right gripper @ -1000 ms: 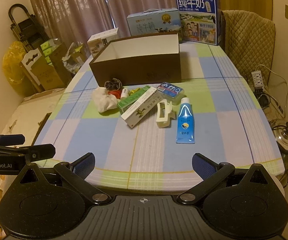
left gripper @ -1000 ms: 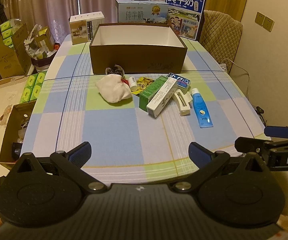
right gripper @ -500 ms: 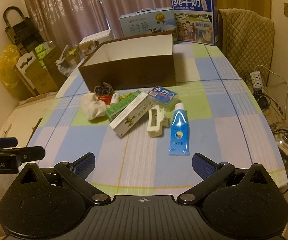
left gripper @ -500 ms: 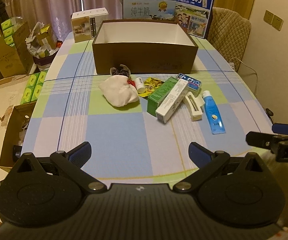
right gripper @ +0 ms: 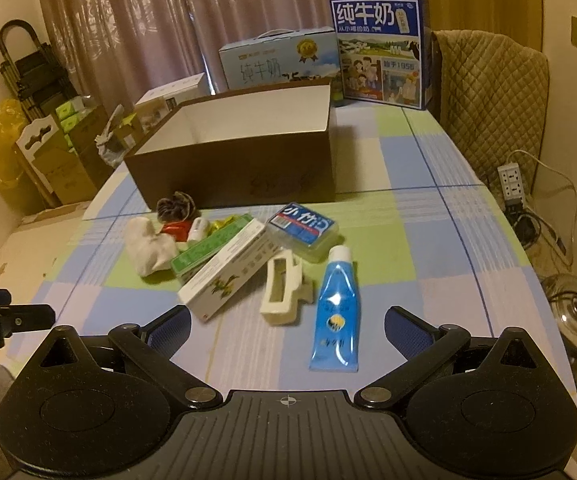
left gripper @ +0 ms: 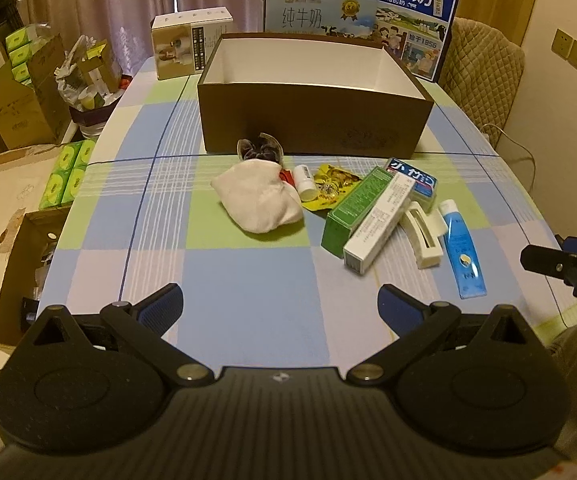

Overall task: Organize objects
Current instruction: 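Grasp the blue tube with the right gripper while the left gripper approaches the white cloth pouch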

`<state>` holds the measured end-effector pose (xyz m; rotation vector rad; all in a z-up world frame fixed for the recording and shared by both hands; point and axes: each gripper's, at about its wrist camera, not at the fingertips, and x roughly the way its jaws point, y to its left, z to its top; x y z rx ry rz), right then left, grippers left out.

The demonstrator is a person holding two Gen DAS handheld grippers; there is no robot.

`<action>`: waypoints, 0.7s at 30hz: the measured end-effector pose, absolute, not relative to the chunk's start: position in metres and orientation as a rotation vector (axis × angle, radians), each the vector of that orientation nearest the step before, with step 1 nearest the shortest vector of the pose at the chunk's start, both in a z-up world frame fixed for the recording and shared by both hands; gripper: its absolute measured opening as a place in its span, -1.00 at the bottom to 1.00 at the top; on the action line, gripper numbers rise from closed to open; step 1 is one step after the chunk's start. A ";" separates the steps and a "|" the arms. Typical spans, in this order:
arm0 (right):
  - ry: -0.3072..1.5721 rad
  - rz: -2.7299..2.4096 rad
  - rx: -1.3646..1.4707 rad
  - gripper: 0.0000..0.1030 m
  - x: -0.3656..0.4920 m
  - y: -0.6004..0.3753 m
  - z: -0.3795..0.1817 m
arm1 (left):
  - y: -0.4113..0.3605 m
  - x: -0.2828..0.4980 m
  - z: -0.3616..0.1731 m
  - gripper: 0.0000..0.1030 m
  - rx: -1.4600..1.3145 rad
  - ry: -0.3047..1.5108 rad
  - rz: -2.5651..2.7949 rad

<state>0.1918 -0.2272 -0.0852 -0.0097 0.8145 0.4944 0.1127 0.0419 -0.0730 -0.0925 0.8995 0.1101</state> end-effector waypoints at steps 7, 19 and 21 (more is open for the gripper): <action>0.833 0.476 -0.019 0.58 0.229 -0.224 -0.101 | 0.051 0.140 -0.082 0.98 -0.086 0.874 0.101; 0.921 0.436 -0.014 0.17 0.288 -0.222 -0.142 | 0.069 0.200 -0.102 0.98 -0.083 0.865 0.111; 0.939 0.425 -0.015 0.13 0.294 -0.219 -0.152 | 0.071 0.208 -0.106 0.98 -0.077 0.867 0.112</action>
